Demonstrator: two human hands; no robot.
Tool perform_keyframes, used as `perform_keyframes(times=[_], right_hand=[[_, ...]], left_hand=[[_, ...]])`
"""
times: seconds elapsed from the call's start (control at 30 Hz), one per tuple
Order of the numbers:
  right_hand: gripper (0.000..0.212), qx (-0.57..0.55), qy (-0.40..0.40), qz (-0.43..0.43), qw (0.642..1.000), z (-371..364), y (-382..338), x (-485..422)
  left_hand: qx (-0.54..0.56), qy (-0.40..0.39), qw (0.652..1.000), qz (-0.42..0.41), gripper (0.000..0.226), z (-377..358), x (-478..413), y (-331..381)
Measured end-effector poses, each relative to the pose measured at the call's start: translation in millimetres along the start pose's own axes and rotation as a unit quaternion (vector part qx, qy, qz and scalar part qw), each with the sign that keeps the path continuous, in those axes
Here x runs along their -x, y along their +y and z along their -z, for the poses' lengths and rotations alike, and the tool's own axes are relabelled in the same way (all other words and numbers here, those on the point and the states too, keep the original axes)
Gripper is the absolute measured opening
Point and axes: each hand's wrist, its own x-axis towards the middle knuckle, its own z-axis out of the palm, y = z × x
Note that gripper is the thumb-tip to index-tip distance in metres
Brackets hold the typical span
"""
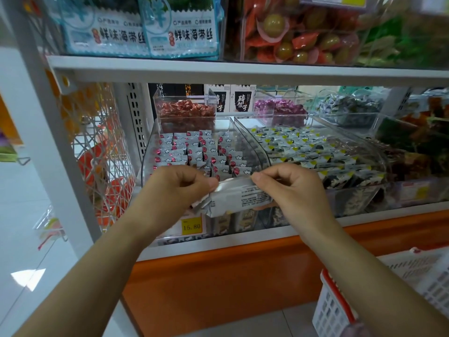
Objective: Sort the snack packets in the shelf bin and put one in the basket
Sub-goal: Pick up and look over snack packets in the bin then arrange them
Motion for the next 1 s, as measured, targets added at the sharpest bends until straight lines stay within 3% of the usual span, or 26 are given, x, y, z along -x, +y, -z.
perform_keyframes(times=[0.13,0.27,0.5,0.6,0.67,0.77,0.9,1.0], right_hand=[[0.016,-0.022,0.018,-0.021,0.999,-2,2,0],[0.017,-0.078,0.024,-0.063,0.995,-1,4,-1],[0.018,-0.180,-0.084,-0.189,0.962,14,7,-9],[0.019,-0.190,-0.075,-0.177,0.963,13,11,-9],[0.015,-0.221,-0.087,-0.144,0.961,12,10,-8],[0.028,-0.215,-0.115,-0.100,0.965,11,8,-8],[0.019,-0.136,-0.002,-0.042,0.990,7,6,-11],[0.003,-0.143,0.087,-0.045,0.985,8,9,-16]], left_hand=[[0.009,0.009,1.000,0.005,0.026,-2,-1,-2],[0.000,-0.029,1.000,0.006,0.023,-4,-1,-5],[-0.071,-0.023,0.997,-0.016,0.016,-6,-2,-9],[-0.104,-0.005,0.994,-0.021,0.021,-9,-2,-12],[-0.092,0.021,0.995,-0.026,0.012,-9,-2,-12],[-0.083,0.056,0.995,-0.027,0.009,-8,-2,-12],[-0.158,0.130,0.978,-0.050,0.033,-6,-10,-17],[-0.270,0.126,0.952,-0.068,0.030,2,-24,-24]])
